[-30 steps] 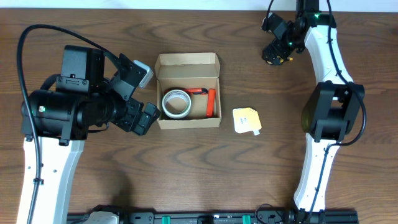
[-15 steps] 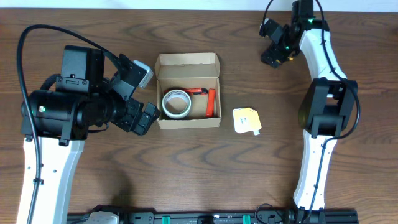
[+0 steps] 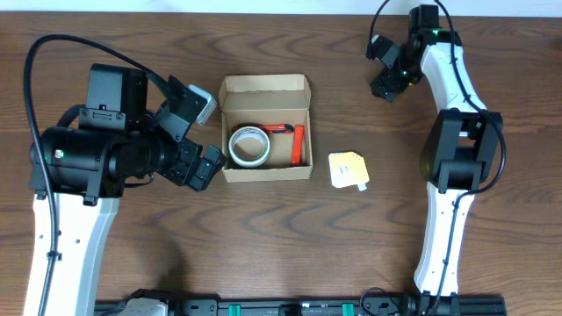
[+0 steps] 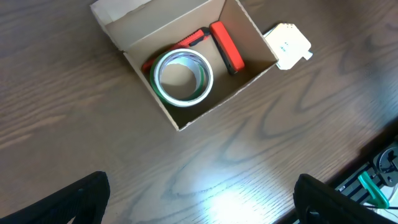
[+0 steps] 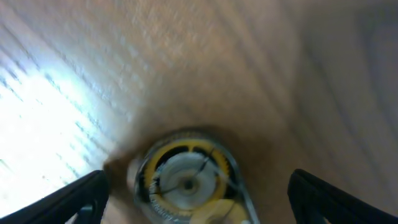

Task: Pack container
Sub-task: 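Move the right gripper to the yellow correction tape and grasp it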

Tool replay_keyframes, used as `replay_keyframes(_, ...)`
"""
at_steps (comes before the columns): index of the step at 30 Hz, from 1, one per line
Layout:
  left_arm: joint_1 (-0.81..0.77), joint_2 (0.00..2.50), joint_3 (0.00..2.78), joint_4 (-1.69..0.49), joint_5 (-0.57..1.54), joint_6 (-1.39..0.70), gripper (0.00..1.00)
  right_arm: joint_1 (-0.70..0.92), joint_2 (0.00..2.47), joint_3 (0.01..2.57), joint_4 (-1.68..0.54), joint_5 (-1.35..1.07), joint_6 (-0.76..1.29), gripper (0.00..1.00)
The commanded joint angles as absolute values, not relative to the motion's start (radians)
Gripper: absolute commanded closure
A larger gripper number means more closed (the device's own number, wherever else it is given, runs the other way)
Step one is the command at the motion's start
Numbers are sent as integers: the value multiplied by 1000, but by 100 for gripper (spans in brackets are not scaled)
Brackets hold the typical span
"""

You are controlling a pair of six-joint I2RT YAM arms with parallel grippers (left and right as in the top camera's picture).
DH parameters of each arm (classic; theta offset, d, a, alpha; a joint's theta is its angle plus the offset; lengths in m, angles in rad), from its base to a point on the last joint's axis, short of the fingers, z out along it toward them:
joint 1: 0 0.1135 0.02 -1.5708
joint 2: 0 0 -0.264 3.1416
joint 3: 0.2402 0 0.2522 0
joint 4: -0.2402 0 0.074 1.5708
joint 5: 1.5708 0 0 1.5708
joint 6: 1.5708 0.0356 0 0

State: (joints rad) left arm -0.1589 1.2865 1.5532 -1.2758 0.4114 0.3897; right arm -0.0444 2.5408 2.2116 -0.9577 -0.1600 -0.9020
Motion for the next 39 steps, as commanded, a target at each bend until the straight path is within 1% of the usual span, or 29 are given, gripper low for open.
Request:
replay_keyframes(1, -157, 1285, 1567, -1279, 408, 396, 5, -52, 2574, 2229, -966, -131, -914, 11)
replay_keyframes(3, -157, 1285, 1567, -1279, 408, 396, 5, -53, 2576, 2229, -969, -131, -914, 13)
replay_keyframes(7, -157, 1285, 1567, -1279, 408, 396, 5, -54, 2586, 2229, -981, -120, -913, 25)
replay_keyframes(10, -157, 1285, 1567, -1279, 408, 396, 5, -54, 2594, 2229, -984, -115, -913, 30)
replay_keyframes(11, -157, 1285, 1567, -1279, 408, 396, 5, -54, 2596, 2229, -984, -114, -913, 34)
replay_keyframes(17, -157, 1285, 1567, -1279, 408, 396, 5, -53, 2598, 2229, -984, -107, -886, 44)
replay_keyframes(30, -157, 1285, 1567, -1279, 408, 396, 5, -53, 2598, 2229, -987, -56, -833, 55)
replay_keyframes(33, -157, 1285, 1567, -1279, 408, 396, 5, -53, 2598, 2229, -986, -56, -812, 59)
replay_keyframes(39, -157, 1285, 1567, -1279, 408, 396, 5, -50, 2598, 2238, -981, -64, -700, 63)
